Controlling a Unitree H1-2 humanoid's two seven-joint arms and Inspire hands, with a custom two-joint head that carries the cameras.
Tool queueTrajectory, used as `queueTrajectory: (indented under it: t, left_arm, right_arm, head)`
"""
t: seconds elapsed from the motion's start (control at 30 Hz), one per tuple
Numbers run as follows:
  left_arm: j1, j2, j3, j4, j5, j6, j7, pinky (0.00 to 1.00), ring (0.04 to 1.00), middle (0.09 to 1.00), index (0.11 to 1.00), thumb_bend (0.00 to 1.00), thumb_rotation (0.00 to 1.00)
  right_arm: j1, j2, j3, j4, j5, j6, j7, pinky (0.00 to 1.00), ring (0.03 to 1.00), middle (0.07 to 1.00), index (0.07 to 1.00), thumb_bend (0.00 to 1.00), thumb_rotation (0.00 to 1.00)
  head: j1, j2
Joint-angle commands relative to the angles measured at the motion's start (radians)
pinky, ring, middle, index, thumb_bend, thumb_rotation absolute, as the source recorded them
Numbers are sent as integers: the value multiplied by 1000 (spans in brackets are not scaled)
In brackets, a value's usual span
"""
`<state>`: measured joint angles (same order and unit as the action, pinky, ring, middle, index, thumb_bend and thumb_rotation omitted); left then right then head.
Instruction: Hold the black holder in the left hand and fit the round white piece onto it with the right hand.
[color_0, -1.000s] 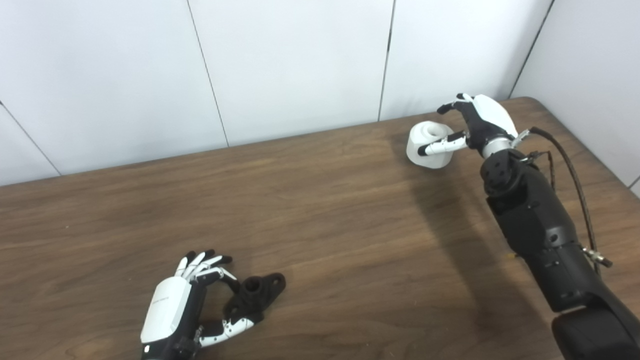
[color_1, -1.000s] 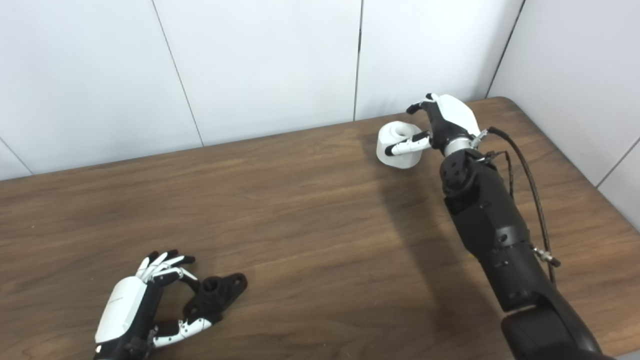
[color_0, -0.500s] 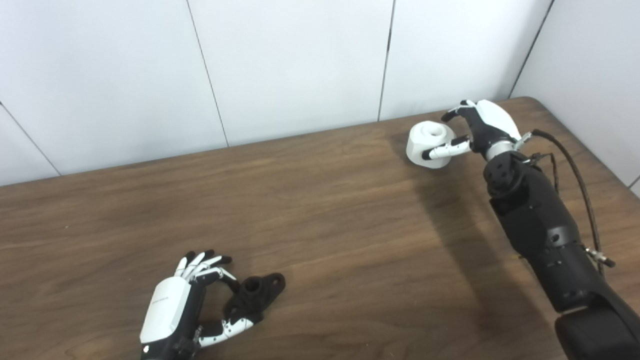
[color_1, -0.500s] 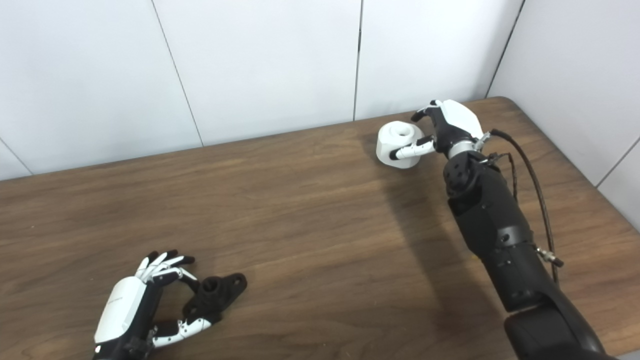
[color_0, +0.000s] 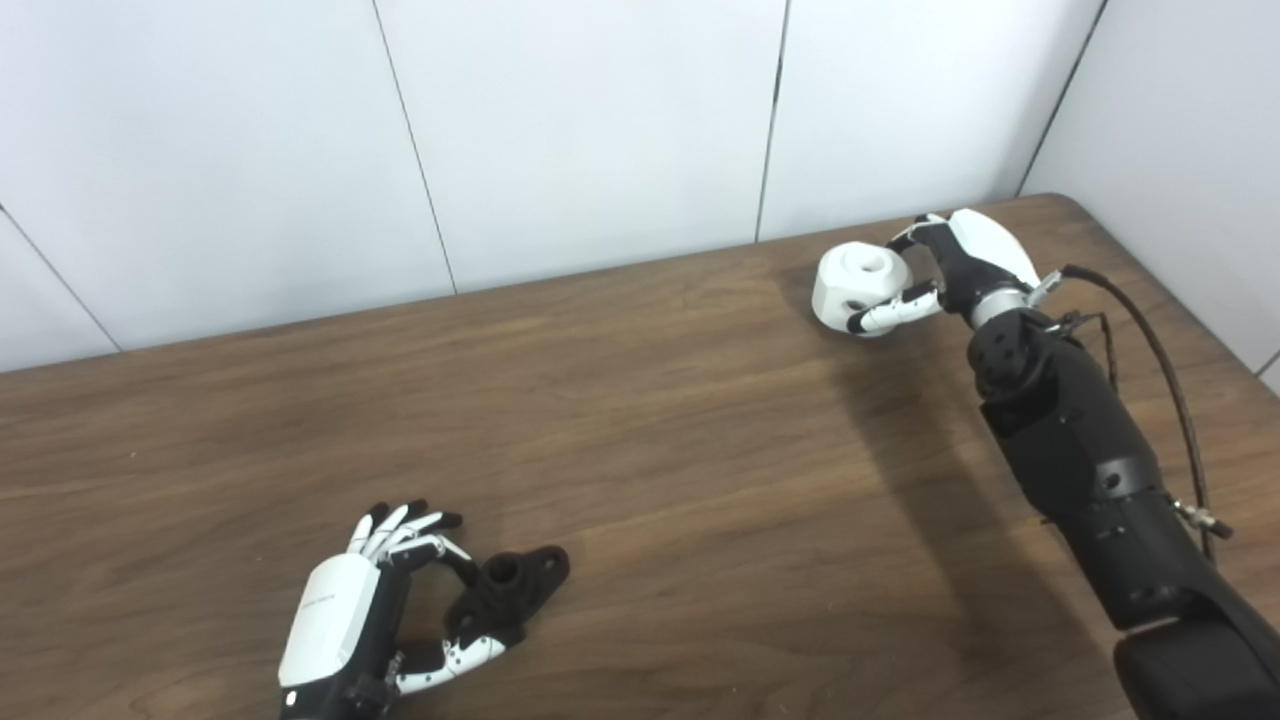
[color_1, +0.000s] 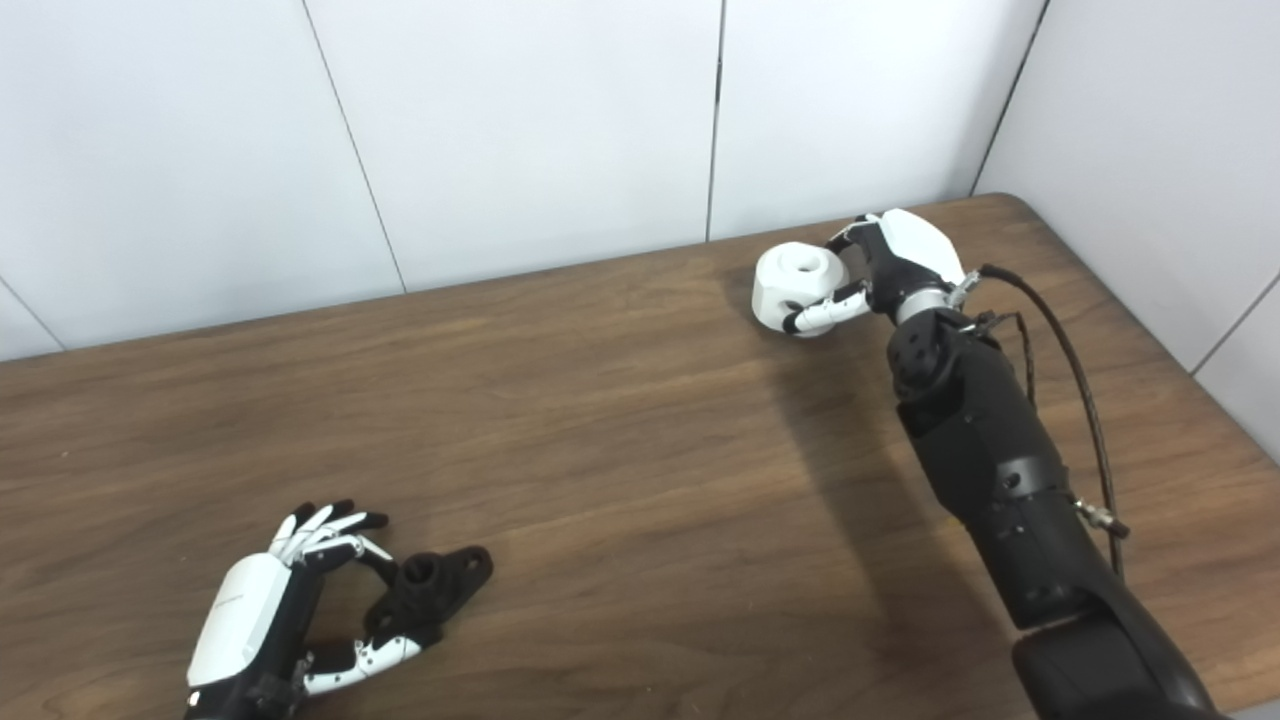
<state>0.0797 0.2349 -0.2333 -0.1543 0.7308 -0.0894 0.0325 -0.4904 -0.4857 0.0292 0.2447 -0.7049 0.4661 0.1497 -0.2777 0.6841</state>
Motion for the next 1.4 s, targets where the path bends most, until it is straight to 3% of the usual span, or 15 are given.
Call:
queueTrajectory:
  t: [0.0,0.43,0.47,0.5,0.53,0.6,1.13,1.37]
  left_arm:
    - [1,12,14,7,4,4,11,1000,916,807,485,519,41]
    - [4,12,14,-3,7,8,4,1000,917,805,485,519,41]
    - [3,12,14,-1,7,7,6,1000,916,805,485,519,41]
    - [3,12,14,1,8,6,7,1000,916,805,485,519,41]
    - [3,12,13,3,8,4,9,1000,915,804,485,519,41]
    - [3,10,13,3,11,4,11,1000,914,803,485,519,41]
    - [4,6,11,-3,19,4,14,1000,916,804,485,519,41]
    - [4,3,10,0,14,0,16,1000,914,806,485,519,42]
  right_arm:
    - [-29,-30,-6,-30,5,-6,-36,1000,1000,938,674,838,279]
    - [-32,-20,3,-12,45,-46,-114,1000,999,911,636,794,218]
    - [-31,-19,4,-11,48,-51,-124,1000,995,903,616,776,192]
    - [-31,-18,5,-8,52,-56,-134,1000,995,899,555,652,169]
    - [-30,-17,6,-4,54,-62,-146,1000,994,895,523,588,156]
    - [-28,-17,10,6,56,-78,-169,1000,987,877,495,534,142]
    - [-18,-29,32,6,78,-91,-178,1000,995,856,488,516,134]
    - [-2,-37,44,-117,79,-69,-127,1000,977,867,488,518,136]
  head:
    - [1,0]
    - [5,0]
    - [6,0]
    - [7,0]
    - [8,0]
    - [9,0]
    - [26,0]
    - [42,5]
